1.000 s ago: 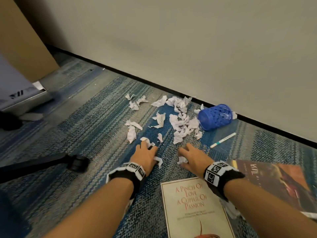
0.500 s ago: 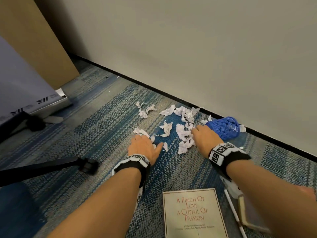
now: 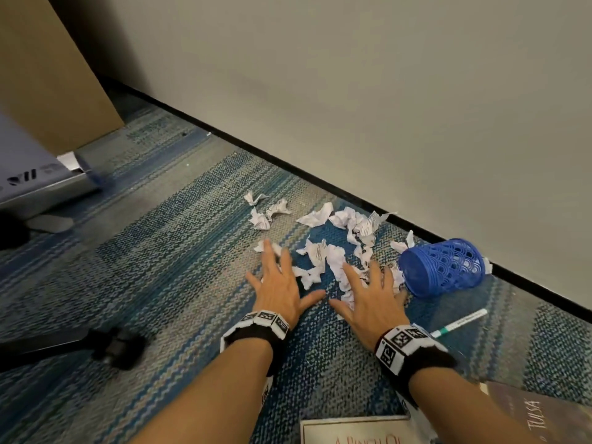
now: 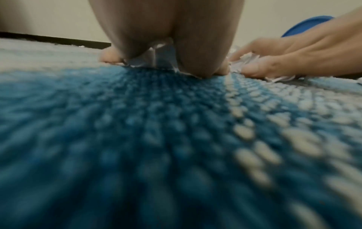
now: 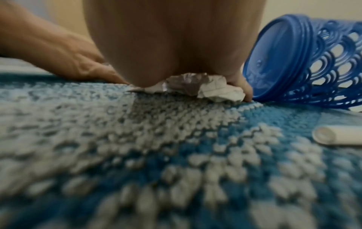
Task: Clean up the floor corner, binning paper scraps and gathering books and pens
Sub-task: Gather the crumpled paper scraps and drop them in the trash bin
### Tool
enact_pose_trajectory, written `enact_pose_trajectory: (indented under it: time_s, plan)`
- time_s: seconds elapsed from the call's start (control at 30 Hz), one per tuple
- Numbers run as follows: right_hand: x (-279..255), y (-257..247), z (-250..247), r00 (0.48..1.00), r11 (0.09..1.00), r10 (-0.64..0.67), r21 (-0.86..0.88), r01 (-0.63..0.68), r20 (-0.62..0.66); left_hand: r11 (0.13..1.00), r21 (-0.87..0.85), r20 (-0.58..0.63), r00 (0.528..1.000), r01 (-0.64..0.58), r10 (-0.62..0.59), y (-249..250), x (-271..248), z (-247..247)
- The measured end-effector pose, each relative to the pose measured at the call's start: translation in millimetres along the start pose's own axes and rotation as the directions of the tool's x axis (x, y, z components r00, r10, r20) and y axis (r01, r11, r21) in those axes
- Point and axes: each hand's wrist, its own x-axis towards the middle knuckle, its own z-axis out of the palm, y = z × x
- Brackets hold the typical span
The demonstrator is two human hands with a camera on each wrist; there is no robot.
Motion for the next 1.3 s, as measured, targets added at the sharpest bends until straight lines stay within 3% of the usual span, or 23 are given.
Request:
enact_pose_trajectory:
  time_s: [0.13, 0.3, 0.4, 0.5, 0.63, 0.8, 0.9, 1.0, 1.1, 1.2, 1.3]
  plan:
    - [4.1, -3.9, 5.1, 0.981, 0.991, -0.032, -0.131, 0.007, -0.192, 0.973, -0.042, -0.045, 0.973, -0.227, 0.225, 4.7, 20.9, 3.4]
    - [8.6, -2.0, 9.0, 0.966, 0.994, -0.092, -0.079, 0.075, -0.240, 0.903, 0.179, 0.015, 0.919, -0.390, 0.394, 12.7, 26.8, 1.9]
    - [4.8, -3.2, -0.3, 0.980, 0.993, -0.114, -0.048, 0.108, -0.164, 0.906, 0.232, -0.030, 0.928, -0.355, 0.371, 16.6, 21.3, -0.5]
    - [0.8, -0.3, -13.6, 0.996, 0.996, -0.090, 0.027, 0.091, -0.017, 0.921, 0.212, 0.089, 0.945, -0.326, 0.314, 18.2, 12.0, -5.7]
    - [-13.1, 3.9, -38.4, 0.997, 0.990, -0.068, 0.119, 0.070, -0.024, 0.913, 0.224, 0.195, 0.933, -0.342, 0.301, 11.6, 3.3, -30.3]
    - [-0.4, 7.7, -79.3, 0.988, 0.972, 0.027, 0.233, 0.009, -0.150, 0.965, 0.197, -0.013, 0.984, -0.174, 0.180, -6.0, 10.9, -76.1]
    - [26.0, 7.2, -93.4, 0.965, 0.961, 0.082, 0.276, -0.011, -0.249, 0.976, 0.118, -0.055, 0.980, -0.183, 0.191, -6.9, 33.5, -93.1]
    - [56.2, 4.8, -96.2, 0.971, 0.980, 0.077, 0.198, -0.031, -0.227, 0.979, 0.099, -0.031, 0.983, -0.177, 0.180, 2.4, 55.9, -89.9]
    - [84.6, 2.4, -86.8, 0.994, 0.992, 0.008, 0.127, 0.007, -0.112, 0.979, -0.083, -0.066, 0.982, -0.185, 0.180, 18.6, 75.5, -68.8]
    - [100.3, 4.8, -68.7, 0.996, 0.991, 0.013, 0.134, -0.025, 0.091, 0.978, -0.039, 0.105, 0.972, -0.206, 0.209, 33.8, 93.5, -49.4]
    - [95.7, 6.1, -53.9, 0.999, 0.995, 0.030, 0.094, -0.034, 0.045, 0.958, 0.135, 0.185, 0.956, -0.254, 0.228, 39.2, 100.8, -32.5]
